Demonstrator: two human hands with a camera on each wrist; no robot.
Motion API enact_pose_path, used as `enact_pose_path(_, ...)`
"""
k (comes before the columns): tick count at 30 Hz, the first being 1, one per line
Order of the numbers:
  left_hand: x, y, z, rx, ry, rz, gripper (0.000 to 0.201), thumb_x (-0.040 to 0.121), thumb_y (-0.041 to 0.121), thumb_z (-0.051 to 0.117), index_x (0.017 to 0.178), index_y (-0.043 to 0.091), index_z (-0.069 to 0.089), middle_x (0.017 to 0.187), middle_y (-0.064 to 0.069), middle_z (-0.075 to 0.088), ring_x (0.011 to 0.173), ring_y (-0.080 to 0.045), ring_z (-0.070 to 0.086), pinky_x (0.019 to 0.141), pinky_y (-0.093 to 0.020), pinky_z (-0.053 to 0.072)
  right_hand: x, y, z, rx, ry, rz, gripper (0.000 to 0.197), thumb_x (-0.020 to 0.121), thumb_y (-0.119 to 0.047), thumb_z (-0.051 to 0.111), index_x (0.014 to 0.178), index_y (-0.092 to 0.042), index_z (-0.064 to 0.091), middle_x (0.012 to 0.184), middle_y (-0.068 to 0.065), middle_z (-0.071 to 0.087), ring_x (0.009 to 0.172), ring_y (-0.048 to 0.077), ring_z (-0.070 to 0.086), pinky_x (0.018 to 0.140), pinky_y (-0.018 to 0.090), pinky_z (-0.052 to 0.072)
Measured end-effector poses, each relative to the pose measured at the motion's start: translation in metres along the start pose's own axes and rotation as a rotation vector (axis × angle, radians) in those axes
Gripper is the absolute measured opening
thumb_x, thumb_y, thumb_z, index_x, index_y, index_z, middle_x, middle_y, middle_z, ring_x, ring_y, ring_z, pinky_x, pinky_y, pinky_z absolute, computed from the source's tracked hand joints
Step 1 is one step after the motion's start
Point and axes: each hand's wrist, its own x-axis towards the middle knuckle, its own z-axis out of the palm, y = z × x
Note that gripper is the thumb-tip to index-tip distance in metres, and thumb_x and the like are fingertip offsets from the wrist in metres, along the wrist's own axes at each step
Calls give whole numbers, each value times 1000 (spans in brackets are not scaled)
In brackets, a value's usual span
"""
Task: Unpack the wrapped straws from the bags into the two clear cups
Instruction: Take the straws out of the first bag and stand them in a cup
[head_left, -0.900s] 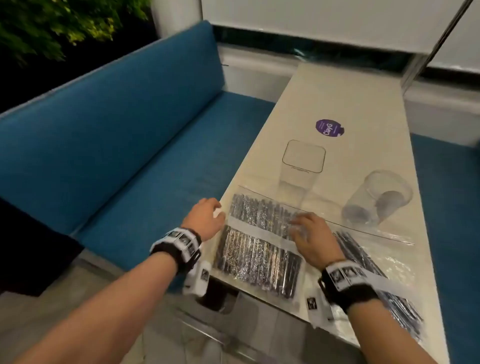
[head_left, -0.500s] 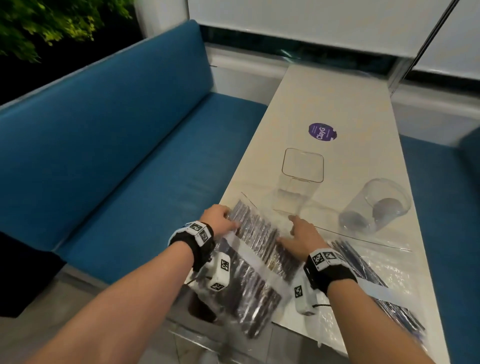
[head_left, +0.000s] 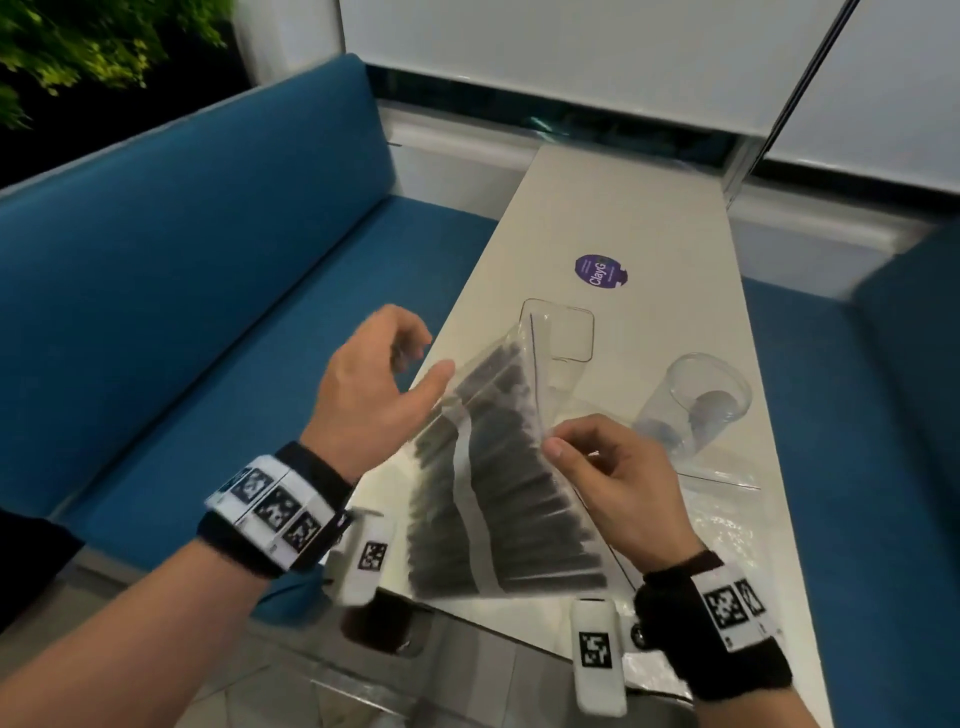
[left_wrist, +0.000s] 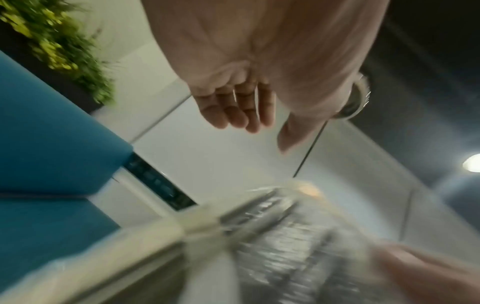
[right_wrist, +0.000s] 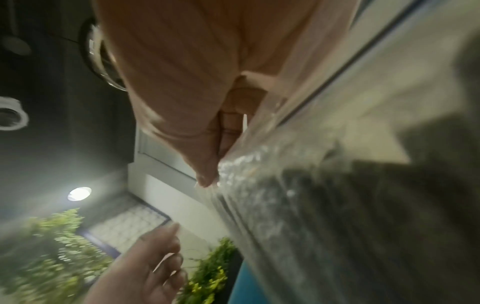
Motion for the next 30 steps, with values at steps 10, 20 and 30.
enact_pose_path(10, -50, 49, 13, -548, -258, -343, 19, 97, 17, 69, 89, 0, 67, 65, -11, 65, 57, -22, 64, 54, -33, 60, -16, -13, 18, 122, -174, -116, 8, 85, -18, 85, 82, -20, 77, 83, -1, 78, 79, 14, 74, 81, 34, 61)
enact_pose_path(20, -68, 56, 21, -536, -324, -230, 23, 86, 25, 79, 98, 7, 72, 87, -23, 74, 83, -44, 73, 80, -60, 61, 1, -32, 5, 152, -168, -105, 14, 88, -39, 76, 95, -27, 76, 92, -4, 77, 83, 25, 75, 80, 54, 63)
enact_pose_path(30, -64, 66, 24, -536, -229, -233, 24, 96, 19, 71, 89, -1, 61, 82, -26, 72, 72, -36, 74, 70, -62, 62, 0, -27, 3, 71, -125, -112, 16, 92, -27, 66, 91, -38, 77, 88, -5, 79, 86, 25, 77, 79, 55, 63)
